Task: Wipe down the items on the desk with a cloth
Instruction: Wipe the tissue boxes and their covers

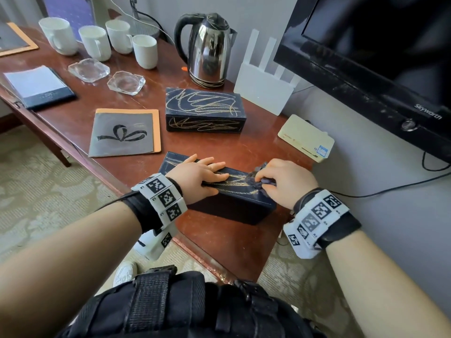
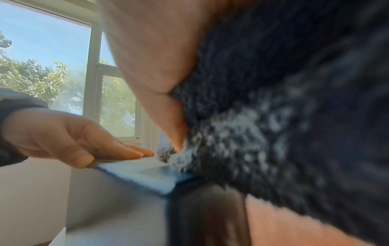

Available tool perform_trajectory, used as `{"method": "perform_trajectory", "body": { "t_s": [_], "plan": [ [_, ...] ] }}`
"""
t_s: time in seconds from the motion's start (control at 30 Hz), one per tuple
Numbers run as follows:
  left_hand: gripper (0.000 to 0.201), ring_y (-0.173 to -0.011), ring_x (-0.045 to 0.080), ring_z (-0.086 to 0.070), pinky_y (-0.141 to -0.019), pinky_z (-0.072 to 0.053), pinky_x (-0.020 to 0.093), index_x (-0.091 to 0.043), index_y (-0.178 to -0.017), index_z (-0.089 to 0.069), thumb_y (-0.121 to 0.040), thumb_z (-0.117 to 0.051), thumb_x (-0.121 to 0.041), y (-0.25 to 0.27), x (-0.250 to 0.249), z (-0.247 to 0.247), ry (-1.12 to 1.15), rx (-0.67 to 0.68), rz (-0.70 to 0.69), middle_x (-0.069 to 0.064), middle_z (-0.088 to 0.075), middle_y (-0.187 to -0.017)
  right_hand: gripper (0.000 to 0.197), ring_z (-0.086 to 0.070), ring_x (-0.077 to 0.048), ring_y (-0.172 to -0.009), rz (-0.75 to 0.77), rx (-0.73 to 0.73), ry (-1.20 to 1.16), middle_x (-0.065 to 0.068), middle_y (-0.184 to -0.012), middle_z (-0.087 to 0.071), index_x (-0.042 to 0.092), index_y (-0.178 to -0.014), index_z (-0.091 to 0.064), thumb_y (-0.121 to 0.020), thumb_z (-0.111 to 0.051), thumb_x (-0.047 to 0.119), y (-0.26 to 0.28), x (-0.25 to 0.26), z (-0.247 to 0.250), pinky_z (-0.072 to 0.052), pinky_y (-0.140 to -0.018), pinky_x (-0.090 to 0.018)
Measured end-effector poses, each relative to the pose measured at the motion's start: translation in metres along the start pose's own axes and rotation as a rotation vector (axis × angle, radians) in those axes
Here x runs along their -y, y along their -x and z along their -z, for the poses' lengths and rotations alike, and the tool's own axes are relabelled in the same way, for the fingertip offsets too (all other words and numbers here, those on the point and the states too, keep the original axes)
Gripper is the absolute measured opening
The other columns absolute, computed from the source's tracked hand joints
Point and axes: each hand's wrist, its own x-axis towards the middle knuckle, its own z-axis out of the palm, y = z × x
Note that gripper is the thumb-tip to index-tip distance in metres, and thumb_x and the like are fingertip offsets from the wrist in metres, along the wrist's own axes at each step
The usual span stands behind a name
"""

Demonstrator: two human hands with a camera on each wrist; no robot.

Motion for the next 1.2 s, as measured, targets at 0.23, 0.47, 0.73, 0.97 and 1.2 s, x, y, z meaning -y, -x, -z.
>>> {"method": "perform_trajectory", "body": {
  "t_s": [0.23, 0.47, 0.73, 0.97, 1.2],
  "plan": [
    [0.048, -0.144, 0.01, -0.004, -0.115, 0.006, 0.036, -0.037, -0.141, -0.033, -0.095, -0.048, -0.03, -0.002, 0.002, -0.001, 0.061, -0.03, 0.0, -0.013, -0.013, -0.155, 0.021, -0.053, -0.018, -0.094, -0.145, -0.026, -0.155, 0.006, -0.106, -0.053, 0.029, -0.097, -0.065, -0.09, -0.05, 0.016, -0.003, -0.006, -0.008, -0.043, -0.07, -0.029],
    [0.048, -0.144, 0.01, -0.004, -0.116, 0.005, 0.036, -0.037, -0.142, -0.032, -0.096, -0.047, -0.031, 0.0, 0.0, 0.0, 0.046, -0.025, 0.003, -0.013, -0.012, -0.155, 0.026, -0.05, -0.018, -0.1, 0.078, -0.026, -0.044, 0.006, -0.101, -0.057, 0.025, -0.1, -0.069, -0.089, -0.049, 0.014, 0.022, 0.012, -0.011, -0.04, -0.067, -0.028],
    [0.046, -0.144, 0.009, -0.006, -0.117, 0.004, 0.036, -0.037, -0.139, -0.038, -0.095, -0.049, -0.031, -0.002, 0.001, 0.001, 0.072, -0.048, -0.001, -0.014, -0.016, -0.155, 0.023, -0.051, -0.022, -0.094, -0.196, -0.065, -0.074, 0.001, -0.108, -0.054, 0.027, -0.101, -0.063, -0.091, -0.046, 0.016, -0.014, 0.011, -0.006, -0.037, -0.067, -0.027],
    [0.046, -0.144, 0.009, -0.008, -0.116, 0.003, 0.036, -0.036, -0.138, -0.04, -0.094, -0.05, -0.03, 0.0, 0.002, -0.003, 0.077, -0.078, -0.009, -0.013, -0.018, -0.154, 0.025, -0.047, -0.021, -0.101, 0.072, -0.017, -0.035, 0.003, -0.105, -0.053, 0.025, -0.104, -0.065, -0.092, -0.045, 0.017, 0.019, 0.032, -0.011, -0.042, -0.07, -0.03],
    [0.046, -0.143, 0.007, -0.009, -0.116, 0.005, 0.033, -0.038, -0.137, -0.04, -0.093, -0.052, -0.029, 0.0, 0.003, -0.002, 0.137, -0.097, 0.004, -0.016, -0.02, -0.153, 0.022, -0.046, -0.024, -0.095, -0.146, -0.098, 0.062, 0.0, -0.103, -0.05, 0.023, -0.1, -0.058, -0.088, -0.043, 0.012, -0.022, 0.04, -0.008, -0.034, -0.065, -0.03]
  ]
}}
